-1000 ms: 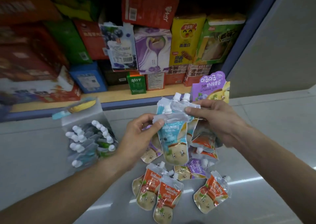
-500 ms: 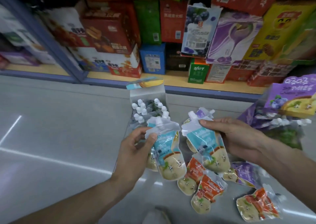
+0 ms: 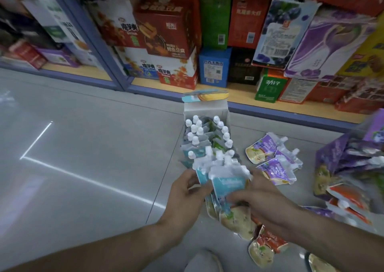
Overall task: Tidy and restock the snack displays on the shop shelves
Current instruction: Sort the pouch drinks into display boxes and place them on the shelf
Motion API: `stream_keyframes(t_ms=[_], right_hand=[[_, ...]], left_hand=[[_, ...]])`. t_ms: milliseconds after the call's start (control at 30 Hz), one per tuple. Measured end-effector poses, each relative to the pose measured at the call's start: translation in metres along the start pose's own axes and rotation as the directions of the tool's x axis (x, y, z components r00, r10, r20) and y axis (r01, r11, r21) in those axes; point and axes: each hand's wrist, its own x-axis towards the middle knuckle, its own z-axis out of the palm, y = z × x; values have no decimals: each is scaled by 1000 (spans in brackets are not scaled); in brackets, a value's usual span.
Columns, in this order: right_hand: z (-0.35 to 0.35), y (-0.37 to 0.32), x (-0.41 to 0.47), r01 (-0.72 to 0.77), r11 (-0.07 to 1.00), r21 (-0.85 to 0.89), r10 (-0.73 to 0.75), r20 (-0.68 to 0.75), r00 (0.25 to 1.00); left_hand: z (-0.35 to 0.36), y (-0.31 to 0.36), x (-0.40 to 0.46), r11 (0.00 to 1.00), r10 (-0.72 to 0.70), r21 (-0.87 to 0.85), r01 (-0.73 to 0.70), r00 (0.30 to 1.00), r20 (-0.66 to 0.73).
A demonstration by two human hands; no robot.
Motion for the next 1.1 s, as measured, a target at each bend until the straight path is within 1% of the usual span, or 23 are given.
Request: stream_keyframes(t_ms=[33,67,133,167,233,267,300,333,367,433,467,500,533,567,667,733,800,900,967,1000,1067,1100], right_hand=[[5,-4,3,65,996,-55,-67,-37,997],[10,-8,9,130,986,-105,-135,-39,990],[17,-14,25,241,944,-224,-254,-31,967],[19,-17,34,294,907,-301,-320,-39,947],[23,-24,50,380,822,-424,-442,-52,896],[24,-26,57,402,799,-447,-476,-62,877],[24,-27,64,415,785,-460,-498,-70,864],[24,-27,70,426,770,-474,-516,-73,853],[26,-28,75,434,754,-492,-532,-71,844],[31,-27,82,440,724,-532,-546,-52,836],[34,-25,86,445,708,-548,-553,-39,832],[37,-23,88,445,698,-562,-556,-33,831],[40,-21,90,444,693,-569,-558,-33,829],[41,-18,92,442,687,-577,-560,-33,828],[43,-7,96,450,655,-607,-579,-20,815],[43,0,99,448,616,-648,-577,16,817],[44,5,99,412,538,-735,-569,44,821],[38,7,98,316,408,-857,-539,54,841],[33,7,101,289,351,-890,-513,76,855],[31,7,103,285,344,-895,-494,85,865],[33,7,106,261,325,-909,-456,92,885],[34,7,107,245,322,-914,-439,86,894]], left_hand=[[-5,2,6,998,60,28,-61,998,20],[-9,3,14,988,126,87,-128,992,26],[-20,5,32,922,257,295,-250,966,18],[-25,4,40,856,331,412,-312,943,27],[-36,1,53,652,508,619,-437,859,71],[-41,-2,58,570,565,683,-456,821,77],[-44,-3,62,541,589,712,-447,806,58],[-49,-10,70,567,575,710,-419,818,23],[-52,-14,77,630,511,686,-365,859,-13],[-56,-24,93,776,309,591,-221,950,-51],[-57,-30,102,811,219,561,-163,975,-34],[-56,-33,107,816,152,566,-120,988,-11],[-55,-36,112,805,126,584,-102,992,-1],[-55,-38,116,790,132,605,-99,991,-10],[-55,-41,117,763,206,633,-133,978,-44],[-58,-42,113,767,233,624,-148,971,-56],[-64,-46,113,780,235,608,-150,970,-62],[-68,-50,113,811,232,558,-175,972,-32],[-67,-52,112,802,255,563,-201,967,-17],[-66,-53,111,772,297,591,-234,955,-9],[-62,-52,110,650,424,694,-310,906,8],[-61,-51,110,591,465,738,-324,885,17]])
